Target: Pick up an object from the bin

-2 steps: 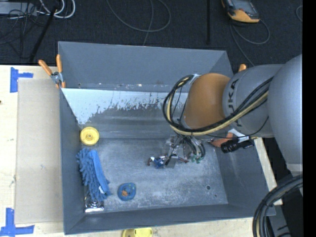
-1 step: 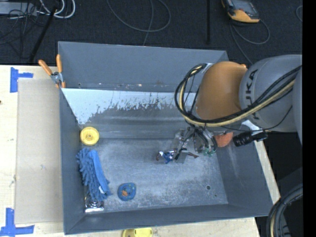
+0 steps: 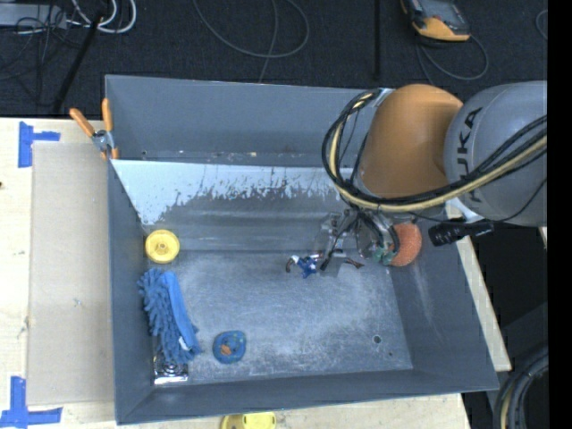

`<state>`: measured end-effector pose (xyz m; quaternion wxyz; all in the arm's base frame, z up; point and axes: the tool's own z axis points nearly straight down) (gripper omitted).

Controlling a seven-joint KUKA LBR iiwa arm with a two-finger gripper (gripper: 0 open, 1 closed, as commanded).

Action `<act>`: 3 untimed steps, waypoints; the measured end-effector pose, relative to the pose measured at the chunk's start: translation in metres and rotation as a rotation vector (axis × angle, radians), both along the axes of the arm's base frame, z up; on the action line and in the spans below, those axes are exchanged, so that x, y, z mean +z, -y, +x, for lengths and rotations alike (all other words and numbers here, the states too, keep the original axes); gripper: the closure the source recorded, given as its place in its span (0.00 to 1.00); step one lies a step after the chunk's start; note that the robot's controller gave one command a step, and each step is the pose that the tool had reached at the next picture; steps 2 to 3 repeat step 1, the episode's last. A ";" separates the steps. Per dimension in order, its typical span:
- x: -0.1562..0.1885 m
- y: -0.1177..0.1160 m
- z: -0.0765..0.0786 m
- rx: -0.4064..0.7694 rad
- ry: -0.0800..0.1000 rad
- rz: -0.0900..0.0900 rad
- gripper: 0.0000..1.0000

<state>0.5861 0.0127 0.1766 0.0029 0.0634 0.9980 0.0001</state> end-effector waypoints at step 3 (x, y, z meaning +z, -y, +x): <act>0.039 -0.005 0.013 -0.007 -0.012 0.001 1.00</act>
Offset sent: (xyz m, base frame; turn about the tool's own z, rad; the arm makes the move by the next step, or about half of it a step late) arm -0.0040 -0.0146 0.0988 0.0125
